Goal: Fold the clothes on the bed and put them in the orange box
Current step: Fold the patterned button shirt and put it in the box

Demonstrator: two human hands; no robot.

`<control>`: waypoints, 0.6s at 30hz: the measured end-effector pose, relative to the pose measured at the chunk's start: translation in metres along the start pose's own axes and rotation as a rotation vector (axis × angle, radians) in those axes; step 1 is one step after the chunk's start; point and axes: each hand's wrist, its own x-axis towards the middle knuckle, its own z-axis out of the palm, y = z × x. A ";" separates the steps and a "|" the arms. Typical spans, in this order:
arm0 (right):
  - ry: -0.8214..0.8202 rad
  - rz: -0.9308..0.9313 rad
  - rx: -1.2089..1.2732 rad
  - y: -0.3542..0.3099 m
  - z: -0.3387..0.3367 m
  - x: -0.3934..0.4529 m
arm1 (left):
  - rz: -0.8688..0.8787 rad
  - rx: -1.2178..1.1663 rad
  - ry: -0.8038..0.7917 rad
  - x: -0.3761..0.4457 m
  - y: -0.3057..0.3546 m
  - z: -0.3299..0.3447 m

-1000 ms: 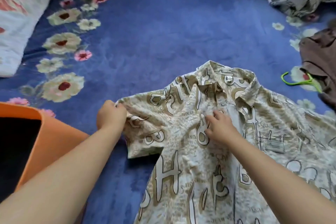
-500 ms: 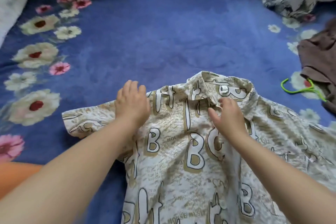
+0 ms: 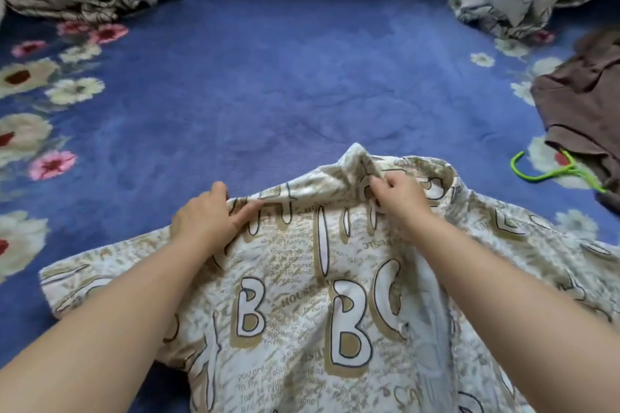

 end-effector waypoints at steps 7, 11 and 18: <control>-0.156 -0.044 -0.118 -0.001 0.007 -0.022 | -0.082 0.074 0.161 -0.011 0.011 0.011; -0.073 -0.033 -0.001 0.015 -0.002 -0.047 | 0.131 -0.078 0.299 -0.048 0.029 0.011; -0.074 0.165 -0.066 0.059 -0.003 -0.129 | 0.174 -0.028 -0.002 -0.152 0.037 0.040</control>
